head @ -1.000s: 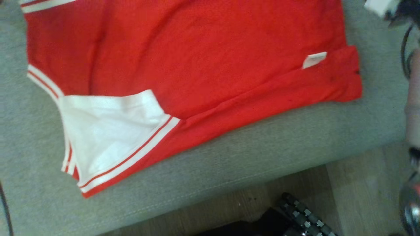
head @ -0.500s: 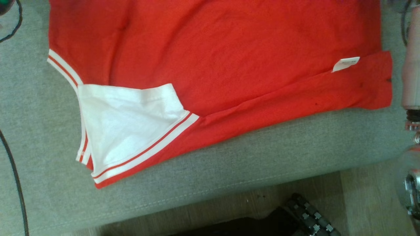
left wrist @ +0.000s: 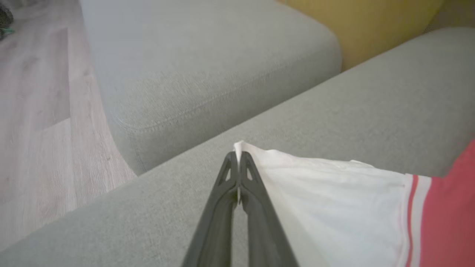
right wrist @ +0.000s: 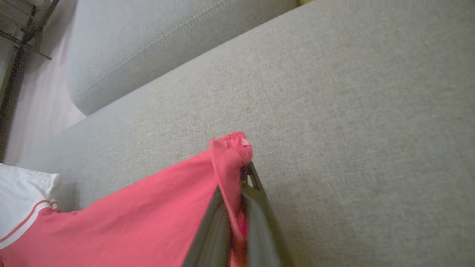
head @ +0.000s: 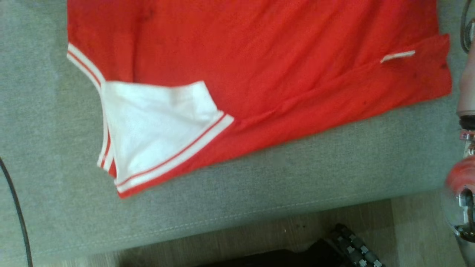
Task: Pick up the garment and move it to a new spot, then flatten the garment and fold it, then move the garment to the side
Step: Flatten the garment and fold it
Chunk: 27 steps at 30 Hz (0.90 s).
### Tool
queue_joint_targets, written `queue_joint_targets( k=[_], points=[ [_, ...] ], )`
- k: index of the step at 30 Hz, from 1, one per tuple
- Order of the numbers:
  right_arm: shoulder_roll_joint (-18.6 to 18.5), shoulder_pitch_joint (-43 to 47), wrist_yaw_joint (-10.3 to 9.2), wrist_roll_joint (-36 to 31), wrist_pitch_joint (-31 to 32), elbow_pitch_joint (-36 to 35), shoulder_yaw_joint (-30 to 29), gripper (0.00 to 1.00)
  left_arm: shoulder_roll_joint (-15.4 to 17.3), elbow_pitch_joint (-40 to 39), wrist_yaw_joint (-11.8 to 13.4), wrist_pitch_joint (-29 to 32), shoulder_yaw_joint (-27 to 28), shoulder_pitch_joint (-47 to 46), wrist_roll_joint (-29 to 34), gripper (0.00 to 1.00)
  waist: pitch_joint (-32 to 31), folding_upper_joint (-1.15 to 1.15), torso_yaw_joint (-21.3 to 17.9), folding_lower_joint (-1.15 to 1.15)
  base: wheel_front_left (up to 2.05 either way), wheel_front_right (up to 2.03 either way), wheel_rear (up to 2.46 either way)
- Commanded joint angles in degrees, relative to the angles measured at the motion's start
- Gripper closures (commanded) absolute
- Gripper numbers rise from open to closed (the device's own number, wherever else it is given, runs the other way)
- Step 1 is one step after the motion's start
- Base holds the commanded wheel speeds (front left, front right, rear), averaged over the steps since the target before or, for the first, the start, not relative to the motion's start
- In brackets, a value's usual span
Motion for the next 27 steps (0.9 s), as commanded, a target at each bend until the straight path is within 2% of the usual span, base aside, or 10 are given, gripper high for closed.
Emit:
queue_joint_targets(
  k=[1, 7, 10, 17, 22, 27],
  points=[
    [-0.06, -1.90, 0.36, 1.08, -0.74, -2.20, 0.29, 1.00, 2.41, -0.70, 0.07, -1.01, 2.57, -3.97, -0.59, 1.00, -0.10, 0.00, 0.14, 0.00, 0.00, 0.00, 0.00],
    [-2.57, 1.01, 0.36, 7.19, -3.46, -4.74, 4.47, 1.00, 2.17, -2.18, 0.07, -7.85, 3.57, -2.79, -5.25, 1.00, -1.37, 0.00, 1.05, 0.00, 0.00, 0.00, 0.00],
    [-4.69, 4.37, 0.36, 11.04, -3.70, -7.21, 6.91, 1.00, 3.33, -5.58, 0.07, -9.44, 3.21, -0.64, -8.68, 1.00, -2.40, 0.00, 1.78, 0.00, 0.00, 0.00, 0.00],
    [-11.19, 13.34, 0.36, 18.03, -4.58, -13.69, 9.43, 1.00, 8.59, -16.97, 0.07, -11.70, 2.95, 6.56, -16.05, 1.00, -4.70, 0.00, 4.14, 0.00, 0.00, 0.00, 0.00],
    [-14.63, 19.71, 0.36, 21.58, -5.05, -17.43, 9.13, 1.00, 12.85, -25.72, 0.15, -10.97, 4.49, 13.65, -22.85, 1.00, -5.94, 0.00, 5.65, 0.00, 0.00, 0.00, 0.00],
    [-16.65, 25.24, 0.36, 23.70, -5.48, -20.00, 8.09, 1.00, 17.62, -36.49, 2.37, -9.85, 5.06, 21.91, -28.56, 1.00, -6.24, 0.00, 6.79, 0.00, 0.00, 0.00, 0.00]
  ],
)
